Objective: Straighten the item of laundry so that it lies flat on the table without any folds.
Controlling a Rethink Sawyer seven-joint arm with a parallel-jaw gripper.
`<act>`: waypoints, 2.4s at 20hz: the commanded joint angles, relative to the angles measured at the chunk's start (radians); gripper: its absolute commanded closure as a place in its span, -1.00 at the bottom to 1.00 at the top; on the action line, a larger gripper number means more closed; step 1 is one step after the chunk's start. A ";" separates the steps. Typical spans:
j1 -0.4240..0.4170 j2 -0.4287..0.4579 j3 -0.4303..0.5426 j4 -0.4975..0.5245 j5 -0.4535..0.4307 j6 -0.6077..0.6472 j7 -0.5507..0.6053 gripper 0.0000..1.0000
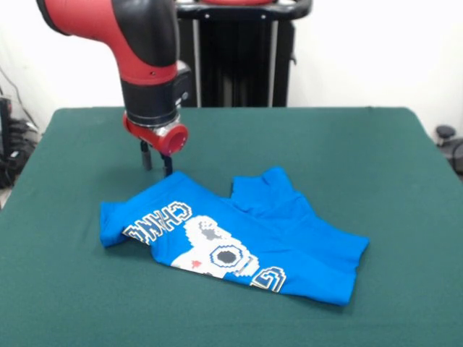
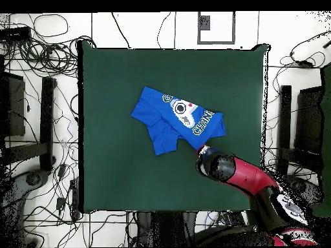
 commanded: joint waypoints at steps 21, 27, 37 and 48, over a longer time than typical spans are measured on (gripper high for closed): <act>0.053 -0.084 0.037 0.020 -0.002 0.163 0.058 -1.00; 0.055 -0.075 0.042 0.018 -0.003 0.148 0.059 -1.00; 0.060 -0.060 0.057 0.008 0.002 0.135 0.061 -1.00; 0.066 -0.060 0.064 -0.027 0.018 0.176 0.058 -1.00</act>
